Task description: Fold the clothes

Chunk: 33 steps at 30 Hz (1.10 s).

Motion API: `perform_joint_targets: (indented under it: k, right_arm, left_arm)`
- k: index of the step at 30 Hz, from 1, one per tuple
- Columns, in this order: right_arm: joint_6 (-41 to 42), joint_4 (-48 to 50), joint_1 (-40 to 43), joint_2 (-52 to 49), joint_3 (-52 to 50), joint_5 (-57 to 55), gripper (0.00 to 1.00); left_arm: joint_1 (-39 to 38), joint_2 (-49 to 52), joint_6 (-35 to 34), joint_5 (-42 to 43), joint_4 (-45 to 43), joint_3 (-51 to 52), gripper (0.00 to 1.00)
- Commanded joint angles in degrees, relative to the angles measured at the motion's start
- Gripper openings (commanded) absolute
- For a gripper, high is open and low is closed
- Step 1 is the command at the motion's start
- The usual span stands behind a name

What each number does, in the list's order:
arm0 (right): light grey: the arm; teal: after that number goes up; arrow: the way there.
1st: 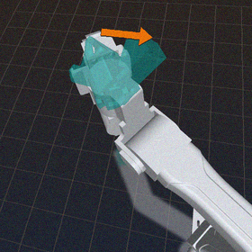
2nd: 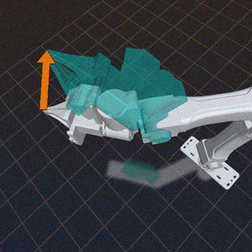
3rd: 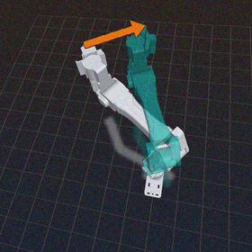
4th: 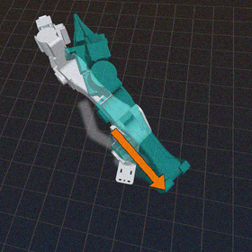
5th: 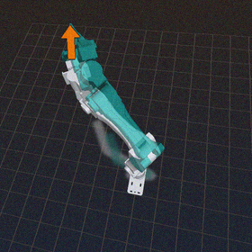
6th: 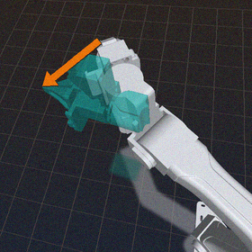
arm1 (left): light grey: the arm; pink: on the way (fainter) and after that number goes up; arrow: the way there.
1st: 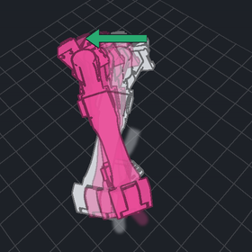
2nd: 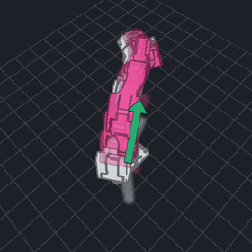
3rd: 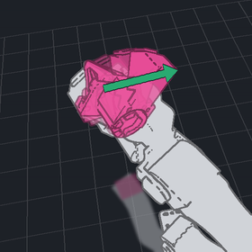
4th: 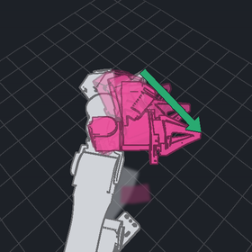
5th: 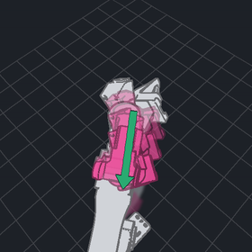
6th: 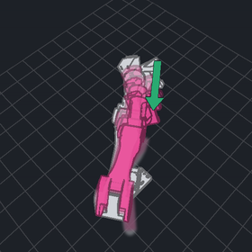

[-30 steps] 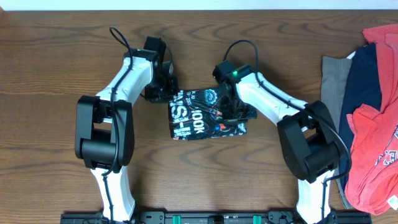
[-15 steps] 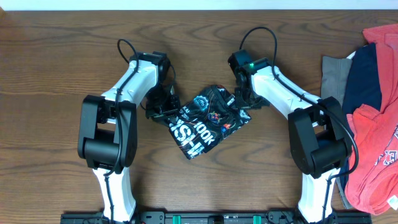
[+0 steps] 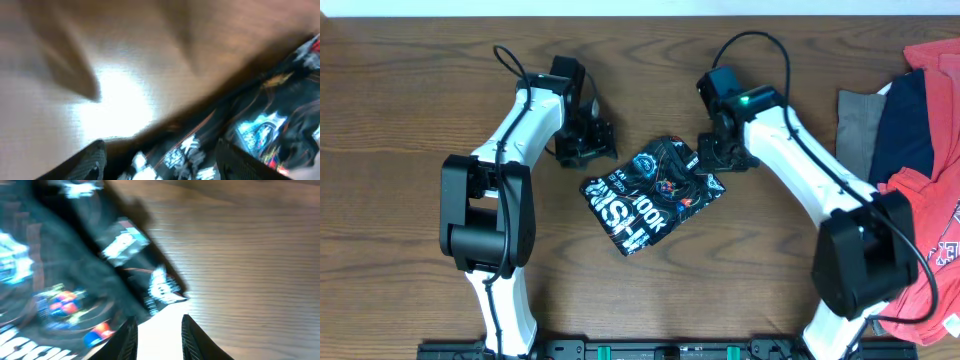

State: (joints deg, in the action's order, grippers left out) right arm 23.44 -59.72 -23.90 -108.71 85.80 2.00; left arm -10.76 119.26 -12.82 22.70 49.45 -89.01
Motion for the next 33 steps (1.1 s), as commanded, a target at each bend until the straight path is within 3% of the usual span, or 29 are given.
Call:
perform_joint_targets:
  k: [1,8,10,14,16,21,25,29,33]
  right_arm:
    - [0.04,0.98,-2.03,-0.48,-1.51,6.62,0.27]
    - [3.87,8.39,-6.58,-0.50,-10.21,5.25,0.30]
    - [4.85,11.72,-6.88,-0.50,-12.96,5.07,0.36]
    - [7.48,17.92,-6.75,-0.50,-18.25,3.50,0.36]
    - [9.64,20.28,-6.43,-0.50,-20.22,1.27,0.32]
    - [9.81,25.79,-5.35,-0.50,-22.01,-6.78,0.11]
    - [3.63,31.65,-3.06,-0.50,-22.01,-10.45,0.09]
    - [-1.01,34.75,-0.20,-0.50,-21.79,-10.29,0.13]
    - [-4.48,33.51,1.70,-0.46,-21.68,-7.50,0.25]
  left_arm:
    - [-0.76,-1.38,4.79,0.26,-3.17,-0.63,0.71]
    - [-1.44,-0.09,5.11,-0.22,-4.17,0.72,0.71]
    - [-1.81,0.31,5.11,-0.22,-3.82,1.49,0.71]
    - [-2.93,0.46,5.14,-0.20,-3.26,3.72,0.71]
    - [-3.76,0.46,5.16,-0.20,-2.25,4.72,0.71]
    - [-6.45,0.46,5.05,-0.17,0.55,8.04,0.71]
    - [-8.98,0.46,4.96,2.32,4.39,10.40,0.71]
    - [-10.38,0.35,2.36,2.34,5.11,10.71,0.72]
    - [-9.31,-0.68,2.01,2.14,3.65,8.96,0.75]
